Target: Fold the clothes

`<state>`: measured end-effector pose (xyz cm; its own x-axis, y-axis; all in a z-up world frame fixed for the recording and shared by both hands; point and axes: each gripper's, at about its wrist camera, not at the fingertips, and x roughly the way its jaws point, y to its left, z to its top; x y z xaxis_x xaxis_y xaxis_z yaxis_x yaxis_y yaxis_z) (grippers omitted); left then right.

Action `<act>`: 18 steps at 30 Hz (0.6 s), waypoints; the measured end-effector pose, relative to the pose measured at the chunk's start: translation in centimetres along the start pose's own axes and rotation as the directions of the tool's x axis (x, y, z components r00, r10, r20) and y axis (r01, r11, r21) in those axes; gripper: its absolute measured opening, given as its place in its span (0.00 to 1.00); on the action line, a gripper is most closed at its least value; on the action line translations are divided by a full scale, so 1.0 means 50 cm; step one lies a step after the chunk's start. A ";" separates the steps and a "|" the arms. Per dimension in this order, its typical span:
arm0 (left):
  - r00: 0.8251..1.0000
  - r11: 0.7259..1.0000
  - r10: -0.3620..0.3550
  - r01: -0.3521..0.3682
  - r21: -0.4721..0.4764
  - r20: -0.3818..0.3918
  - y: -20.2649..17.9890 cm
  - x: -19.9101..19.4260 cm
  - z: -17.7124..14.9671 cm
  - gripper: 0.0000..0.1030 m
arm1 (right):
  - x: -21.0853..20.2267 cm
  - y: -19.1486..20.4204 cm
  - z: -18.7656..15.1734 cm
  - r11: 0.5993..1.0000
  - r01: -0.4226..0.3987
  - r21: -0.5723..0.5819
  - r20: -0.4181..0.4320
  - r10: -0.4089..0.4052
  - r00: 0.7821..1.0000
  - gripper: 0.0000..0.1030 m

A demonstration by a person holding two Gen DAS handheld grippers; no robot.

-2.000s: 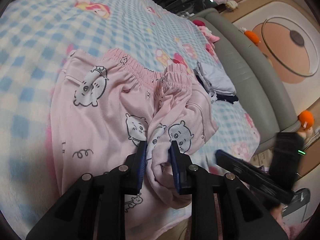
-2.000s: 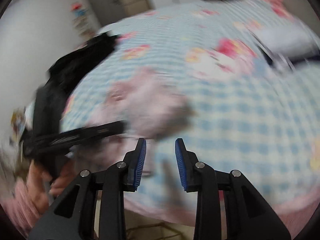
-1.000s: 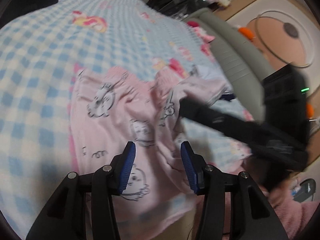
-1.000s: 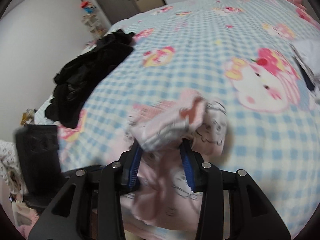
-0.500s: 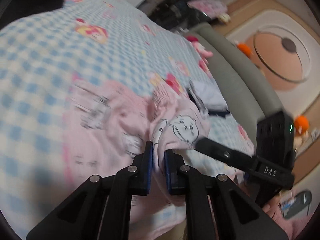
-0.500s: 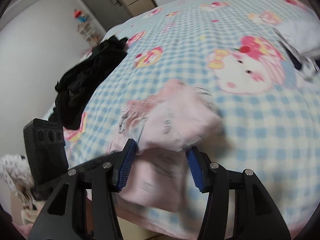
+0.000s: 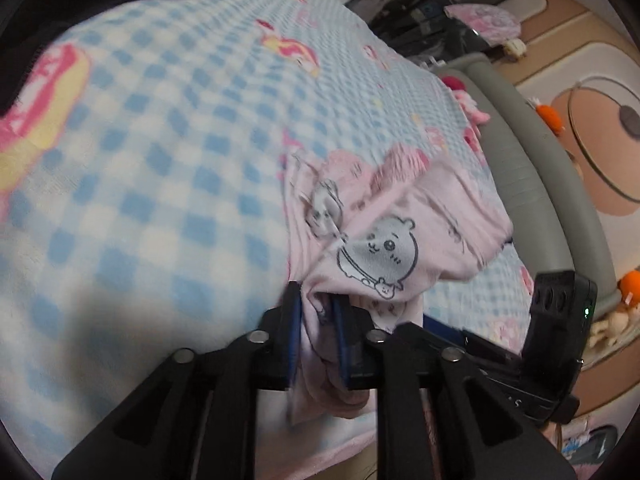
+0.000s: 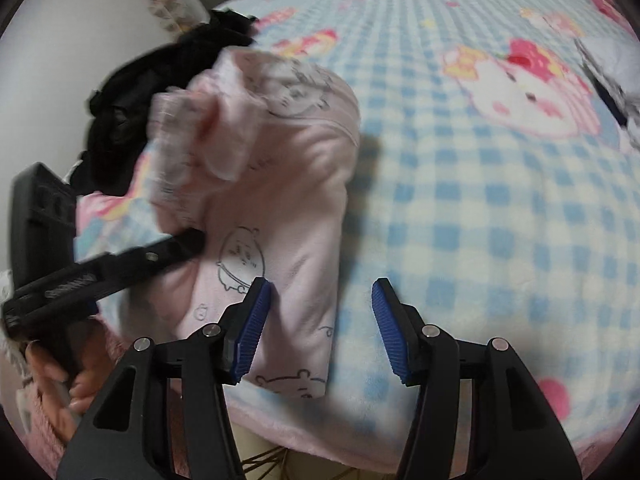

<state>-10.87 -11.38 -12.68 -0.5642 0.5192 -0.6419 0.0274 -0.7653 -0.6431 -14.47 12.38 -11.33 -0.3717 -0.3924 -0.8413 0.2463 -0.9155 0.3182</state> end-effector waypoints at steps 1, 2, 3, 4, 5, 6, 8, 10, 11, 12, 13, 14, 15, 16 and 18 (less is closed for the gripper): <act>0.999 1.000 0.015 -0.015 0.012 0.036 -0.004 -0.013 0.001 0.37 | -0.012 0.005 0.002 1.000 -0.013 0.000 0.021 0.013 1.000 0.53; 0.998 0.999 0.027 -0.029 0.032 0.063 -0.009 -0.025 0.001 0.39 | -0.025 0.011 0.005 1.000 -0.019 -0.012 0.047 0.020 0.999 0.53; 0.996 0.998 0.037 -0.042 0.054 0.087 -0.015 -0.036 0.001 0.39 | -0.039 0.019 0.007 0.999 -0.002 -0.041 0.077 0.005 0.997 0.53; 0.993 0.995 0.049 -0.058 0.081 0.104 -0.023 -0.045 -0.001 0.39 | -0.047 0.026 0.008 0.997 0.033 -0.069 0.096 -0.026 0.995 0.53; 0.991 0.991 0.061 -0.074 0.109 0.119 -0.031 -0.053 -0.003 0.39 | -0.050 0.028 0.009 0.994 0.063 -0.088 0.101 -0.054 0.993 0.53; 0.988 0.986 0.073 -0.091 0.138 0.135 -0.040 -0.060 -0.006 0.39 | -0.050 0.026 0.009 0.992 0.079 -0.094 0.097 -0.070 0.993 0.53; 0.991 0.979 0.030 -0.056 0.197 0.134 -0.056 -0.074 -0.016 0.39 | -0.045 0.015 0.004 0.995 0.065 -0.078 0.074 -0.060 0.995 0.53; 0.995 0.966 -0.029 0.003 0.260 0.095 -0.073 -0.081 -0.026 0.39 | -0.036 0.007 -0.003 0.997 0.048 -0.060 0.053 -0.045 0.998 0.53; 0.996 0.957 -0.037 0.014 0.291 0.076 -0.093 -0.072 -0.031 0.39 | -0.032 0.006 -0.006 0.997 0.047 -0.056 0.045 -0.044 0.998 0.53; 0.998 0.947 -0.022 0.001 0.321 0.063 -0.107 -0.063 -0.040 0.39 | -0.030 0.006 -0.008 0.997 0.052 -0.058 0.040 -0.050 0.998 0.53; 0.999 0.942 0.023 -0.037 0.332 0.045 -0.111 -0.048 -0.045 0.39 | -0.028 0.007 -0.010 0.997 0.058 -0.060 0.035 -0.056 0.998 0.53; 0.996 0.938 0.081 -0.085 0.335 0.024 -0.111 -0.028 -0.048 0.39 | -0.026 0.008 -0.012 0.996 0.063 -0.062 0.030 -0.061 0.998 0.53; 0.990 0.932 0.139 -0.132 0.338 0.003 -0.112 -0.008 -0.051 0.39 | -0.024 0.008 -0.014 0.996 0.069 -0.065 0.024 -0.067 0.997 0.53; 0.980 0.922 0.197 -0.179 0.343 -0.017 -0.112 0.013 -0.054 0.39 | -0.022 0.009 -0.015 0.995 0.074 -0.067 0.019 -0.073 0.997 0.53; 0.975 0.935 0.217 -0.193 0.298 -0.047 -0.094 0.020 -0.052 0.40 | -0.017 0.010 -0.019 0.993 0.090 -0.073 0.010 -0.089 0.996 0.53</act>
